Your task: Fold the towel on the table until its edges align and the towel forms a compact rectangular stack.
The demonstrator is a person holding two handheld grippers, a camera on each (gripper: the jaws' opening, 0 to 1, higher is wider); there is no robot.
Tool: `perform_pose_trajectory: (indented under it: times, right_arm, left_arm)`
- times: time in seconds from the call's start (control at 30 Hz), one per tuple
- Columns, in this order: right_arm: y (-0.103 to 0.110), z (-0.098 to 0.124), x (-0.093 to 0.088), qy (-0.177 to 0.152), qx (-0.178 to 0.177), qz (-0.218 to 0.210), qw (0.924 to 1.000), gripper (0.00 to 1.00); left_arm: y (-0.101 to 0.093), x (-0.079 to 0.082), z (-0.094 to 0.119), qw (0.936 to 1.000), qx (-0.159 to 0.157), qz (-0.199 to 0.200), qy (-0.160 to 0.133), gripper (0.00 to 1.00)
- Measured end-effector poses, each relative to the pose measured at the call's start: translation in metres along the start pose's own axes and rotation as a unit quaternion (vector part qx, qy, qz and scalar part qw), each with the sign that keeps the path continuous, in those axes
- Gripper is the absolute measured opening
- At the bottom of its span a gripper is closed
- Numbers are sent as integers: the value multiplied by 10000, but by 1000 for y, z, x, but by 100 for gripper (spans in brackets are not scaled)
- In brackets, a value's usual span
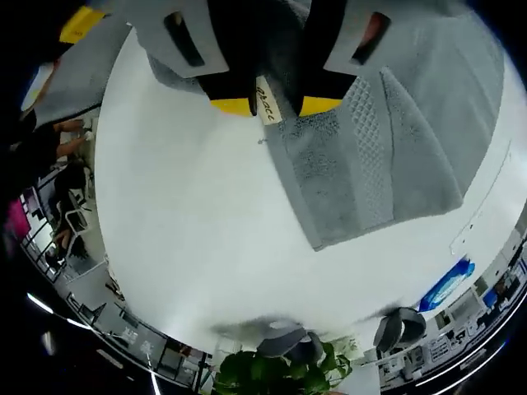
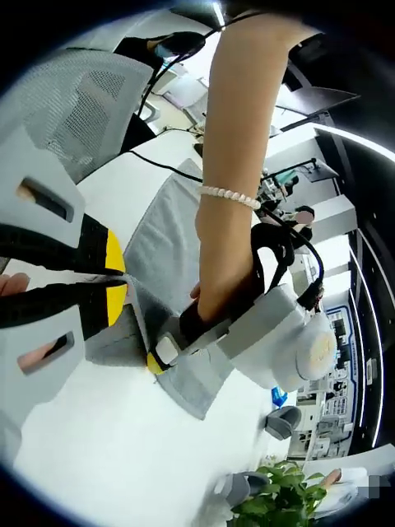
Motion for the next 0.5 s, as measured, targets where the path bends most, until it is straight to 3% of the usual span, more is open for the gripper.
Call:
perform_pose_trajectory:
  times: [0.1,0.17,0.5]
  right_arm:
    - [0,0,-1,14,18,-85,10000,0]
    - [0,-1,-1,33,-24,-59,10000,0]
    - [-11,2,-4,6,-253,-370,9990,0]
  left_arm:
    - [-1,5,-8,9999,-1,19,-145,24]
    - [0,10,-13,9996,134,-124,-233,20]
    - [0,33,-25,9994,146,-2,-299,19]
Point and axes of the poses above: the point that each gripper's makers call its tool centre point, and the gripper's own axes: z roughly backward along the fingers, y roughly to its left, x roughly out of its top, the point moved 10 cm from there along z, roughly backward along the fingers, and after that the axes turned 11 degrees about z, right-handed, at the moved point
